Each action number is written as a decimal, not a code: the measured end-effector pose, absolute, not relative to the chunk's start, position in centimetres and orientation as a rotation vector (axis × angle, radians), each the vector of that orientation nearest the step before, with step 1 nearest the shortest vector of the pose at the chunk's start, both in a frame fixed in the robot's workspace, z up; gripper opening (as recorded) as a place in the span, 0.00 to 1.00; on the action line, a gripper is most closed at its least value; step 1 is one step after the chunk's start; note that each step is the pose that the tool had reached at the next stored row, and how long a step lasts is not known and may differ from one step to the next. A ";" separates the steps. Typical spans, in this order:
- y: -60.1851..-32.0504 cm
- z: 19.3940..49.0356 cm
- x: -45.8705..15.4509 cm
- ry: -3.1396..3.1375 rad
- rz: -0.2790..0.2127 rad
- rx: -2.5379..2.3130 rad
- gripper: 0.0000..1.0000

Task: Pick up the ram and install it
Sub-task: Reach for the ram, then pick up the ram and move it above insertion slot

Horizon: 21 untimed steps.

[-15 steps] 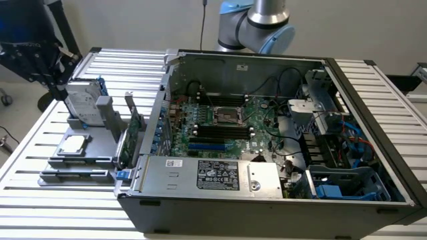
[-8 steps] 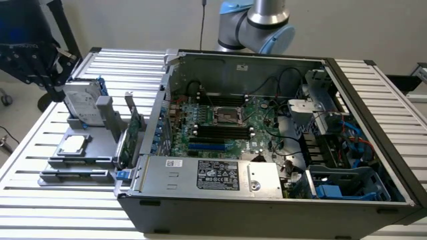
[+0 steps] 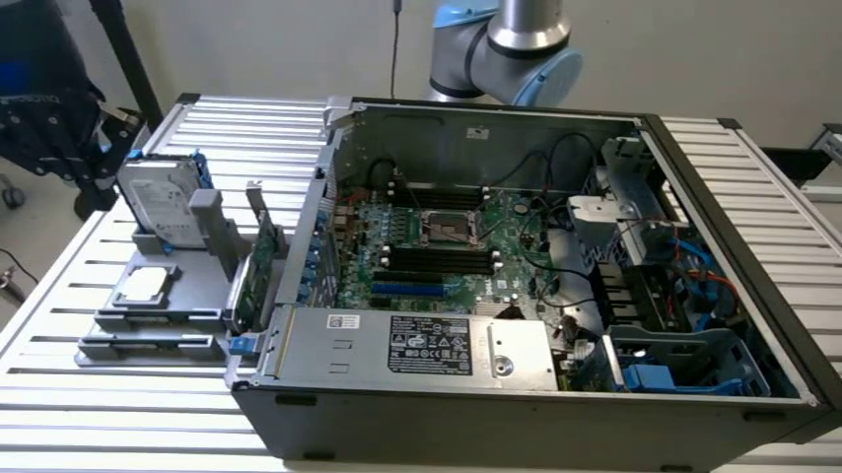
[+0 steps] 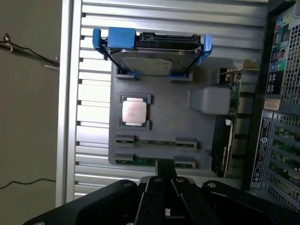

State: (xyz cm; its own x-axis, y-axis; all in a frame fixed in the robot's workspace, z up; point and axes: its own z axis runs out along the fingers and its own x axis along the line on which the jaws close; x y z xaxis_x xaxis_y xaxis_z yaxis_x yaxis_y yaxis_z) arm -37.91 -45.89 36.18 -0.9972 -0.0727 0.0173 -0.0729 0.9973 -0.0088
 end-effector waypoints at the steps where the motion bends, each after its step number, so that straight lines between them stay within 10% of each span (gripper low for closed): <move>1: -46.1 36.2 -38.0 -3.122 0.015 0.118 0.11; 21: -47.2 36.2 -38.2 -3.122 0.015 0.132 0.11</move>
